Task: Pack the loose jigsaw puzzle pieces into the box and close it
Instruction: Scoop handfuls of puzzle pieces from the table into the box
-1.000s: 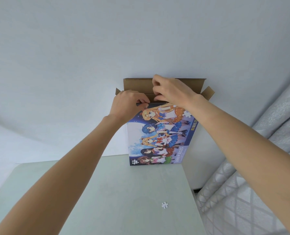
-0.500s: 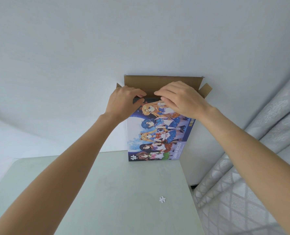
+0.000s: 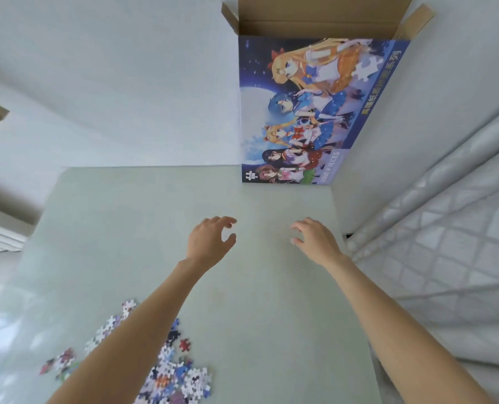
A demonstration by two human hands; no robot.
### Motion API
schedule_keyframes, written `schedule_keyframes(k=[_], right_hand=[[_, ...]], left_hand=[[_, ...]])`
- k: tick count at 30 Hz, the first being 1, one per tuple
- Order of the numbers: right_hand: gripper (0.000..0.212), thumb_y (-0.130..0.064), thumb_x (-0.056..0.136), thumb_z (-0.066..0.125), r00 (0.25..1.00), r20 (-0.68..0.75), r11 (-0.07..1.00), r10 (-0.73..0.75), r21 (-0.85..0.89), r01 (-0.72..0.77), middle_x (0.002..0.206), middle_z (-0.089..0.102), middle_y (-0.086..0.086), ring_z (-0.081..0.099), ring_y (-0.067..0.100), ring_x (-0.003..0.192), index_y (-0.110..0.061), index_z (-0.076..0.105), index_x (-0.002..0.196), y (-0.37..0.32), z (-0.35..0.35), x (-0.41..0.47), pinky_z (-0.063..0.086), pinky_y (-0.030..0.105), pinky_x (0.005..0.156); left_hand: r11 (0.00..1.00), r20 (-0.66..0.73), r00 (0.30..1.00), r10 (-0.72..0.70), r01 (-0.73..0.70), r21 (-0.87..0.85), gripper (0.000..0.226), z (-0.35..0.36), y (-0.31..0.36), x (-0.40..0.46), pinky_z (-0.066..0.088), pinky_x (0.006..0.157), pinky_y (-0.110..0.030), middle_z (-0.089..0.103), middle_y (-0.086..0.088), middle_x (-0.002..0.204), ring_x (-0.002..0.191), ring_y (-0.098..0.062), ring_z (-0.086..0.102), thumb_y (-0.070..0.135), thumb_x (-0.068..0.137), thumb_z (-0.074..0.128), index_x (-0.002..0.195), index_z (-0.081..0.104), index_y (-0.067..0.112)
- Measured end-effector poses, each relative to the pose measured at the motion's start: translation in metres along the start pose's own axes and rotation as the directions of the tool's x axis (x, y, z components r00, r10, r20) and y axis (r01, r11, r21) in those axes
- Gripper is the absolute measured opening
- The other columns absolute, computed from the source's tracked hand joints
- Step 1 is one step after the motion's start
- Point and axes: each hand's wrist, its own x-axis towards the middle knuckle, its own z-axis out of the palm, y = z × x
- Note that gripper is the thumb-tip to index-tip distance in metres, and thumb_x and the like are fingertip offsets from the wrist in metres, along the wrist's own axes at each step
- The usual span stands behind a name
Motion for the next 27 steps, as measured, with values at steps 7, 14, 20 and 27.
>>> schedule_keyframes(k=[7,14,20,27], right_hand=[[0.017,-0.009,0.088,0.052,0.992,-0.019,0.990,0.122,0.074,-0.120,0.107,0.053,0.013,0.048,0.032,0.102,-0.006,0.057,0.104,-0.017,0.056,-0.013,0.040,0.034,0.081],[0.025,-0.012,0.088,0.055,0.971,0.099,0.945,-0.217,0.272,0.183,0.108,0.054,0.016,0.048,0.033,0.106,-0.002,0.059,0.111,-0.130,0.114,-0.094,0.038,0.034,0.092],[0.084,-0.053,0.078,0.064,0.843,0.346,0.912,-0.411,0.163,0.377,0.129,0.040,0.009,0.038,0.023,0.118,-0.013,0.029,0.143,-0.198,0.142,-0.158,0.037,0.032,0.099],[0.114,-0.042,0.066,0.078,0.826,0.455,0.920,-0.334,-0.036,0.391,0.142,0.024,0.010,0.030,0.026,0.124,-0.014,0.005,0.149,-0.213,0.152,-0.188,0.035,0.037,0.106]], left_hand=[[0.981,0.215,0.960,-0.182,0.161,0.112,0.048,0.048,-0.057,-0.064,0.035,0.101,-0.033,0.046,0.003,0.136,0.123,-0.021,0.041,0.032,0.087,0.057,0.133,0.046,0.026],[0.979,-0.127,0.973,-0.194,0.183,-0.093,0.038,0.033,-0.090,-0.163,0.043,0.097,-0.047,0.061,-0.002,0.118,0.113,-0.027,0.051,0.019,0.082,0.067,0.119,0.059,0.018],[0.781,0.035,0.780,-0.624,0.622,0.060,0.093,0.019,-0.146,-0.249,0.001,0.112,-0.049,0.007,-0.009,0.155,0.142,-0.032,0.001,0.068,0.071,0.060,0.146,0.018,0.031],[0.856,0.209,0.830,-0.517,0.504,0.114,0.117,0.027,-0.156,-0.274,0.016,0.113,-0.052,0.006,-0.004,0.152,0.138,-0.034,0.005,0.084,0.055,0.055,0.148,0.008,0.030]])
